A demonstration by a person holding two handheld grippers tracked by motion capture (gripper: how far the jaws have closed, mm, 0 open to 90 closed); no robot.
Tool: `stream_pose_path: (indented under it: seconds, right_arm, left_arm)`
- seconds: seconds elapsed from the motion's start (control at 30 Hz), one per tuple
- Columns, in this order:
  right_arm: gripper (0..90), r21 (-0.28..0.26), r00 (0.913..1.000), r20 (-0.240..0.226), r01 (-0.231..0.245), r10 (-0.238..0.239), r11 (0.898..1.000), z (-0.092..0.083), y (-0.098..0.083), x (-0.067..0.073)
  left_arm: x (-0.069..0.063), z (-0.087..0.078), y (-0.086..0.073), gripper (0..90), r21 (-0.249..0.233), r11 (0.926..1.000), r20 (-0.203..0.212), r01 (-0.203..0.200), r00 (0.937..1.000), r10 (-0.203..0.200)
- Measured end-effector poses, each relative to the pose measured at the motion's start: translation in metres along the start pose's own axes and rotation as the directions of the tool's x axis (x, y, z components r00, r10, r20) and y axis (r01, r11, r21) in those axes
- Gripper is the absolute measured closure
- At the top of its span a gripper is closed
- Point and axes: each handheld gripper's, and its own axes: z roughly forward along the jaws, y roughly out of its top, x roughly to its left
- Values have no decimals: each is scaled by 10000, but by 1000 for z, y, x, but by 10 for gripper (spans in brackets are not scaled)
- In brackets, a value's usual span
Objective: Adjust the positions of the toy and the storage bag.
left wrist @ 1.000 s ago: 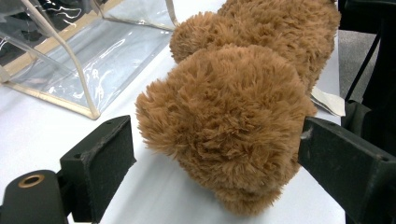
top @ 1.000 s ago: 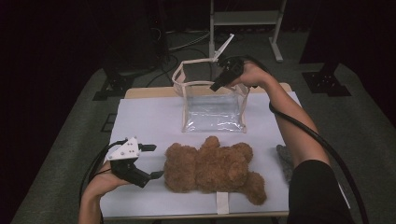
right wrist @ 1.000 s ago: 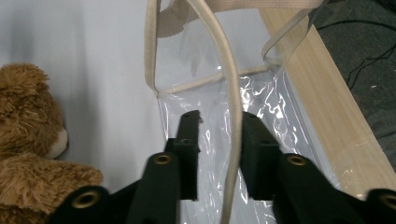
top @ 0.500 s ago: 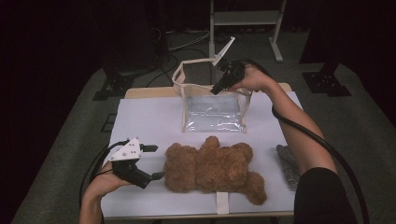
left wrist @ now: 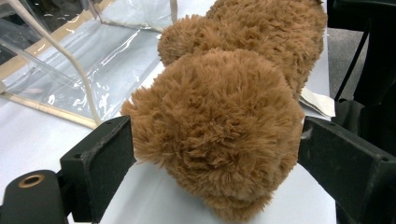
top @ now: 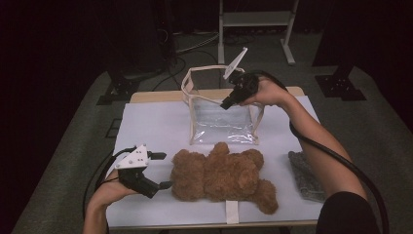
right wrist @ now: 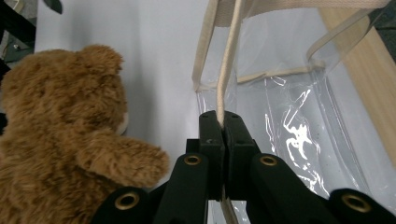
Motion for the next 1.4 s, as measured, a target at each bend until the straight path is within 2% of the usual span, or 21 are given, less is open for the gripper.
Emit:
stream_pose_path:
  seconds: [0.17,0.23,0.43,0.53,0.73,0.9,1.0,1.1,1.17,1.27,1.4]
  right_arm:
    - [873,-59,9999,-115,100,-101,9999,0,-3,13]
    - [874,-100,9993,-302,207,-210,9997,0,-5,22]
    - [874,-132,9973,-633,362,-370,9993,0,-6,38]
    - [874,-149,9959,-815,377,-388,9992,1,-6,43]
    - [873,-275,9955,-880,325,-348,9991,1,-10,48]
    - [852,-457,9965,-814,134,-171,9989,1,-13,47]
    - [763,-685,9974,-716,64,-113,9976,0,-16,45]
    - [724,-755,9981,-623,-39,-8,9971,-3,-17,44]
    - [699,-834,9990,-449,-11,-27,9965,-6,-19,44]
    - [611,-1007,9999,-116,29,-40,9949,-11,-20,46]
    - [580,-1246,10000,55,-15,22,9922,-16,-20,45]
  left_arm:
    - [-1,0,1,97,-5,10000,14,15,10000,-15]
    - [-2,0,2,97,-66,10000,84,-19,10000,20]
    - [-3,0,4,98,-42,9999,76,-113,9999,114]
    - [-4,0,4,97,-57,9999,107,-117,9999,118]
    - [-3,0,3,97,-69,9999,108,-91,9999,92]
    - [-3,0,4,97,-95,9999,145,-99,9998,100]
    - [-3,0,4,97,-110,9999,119,-96,9999,97]
    - [-4,0,4,97,-128,9999,130,-115,9998,117]
    - [-4,0,4,97,-117,9999,130,-112,9999,113]
    - [-4,0,3,97,-86,9999,119,-53,9999,54]
    - [-4,0,1,97,-31,10000,85,-45,10000,46]
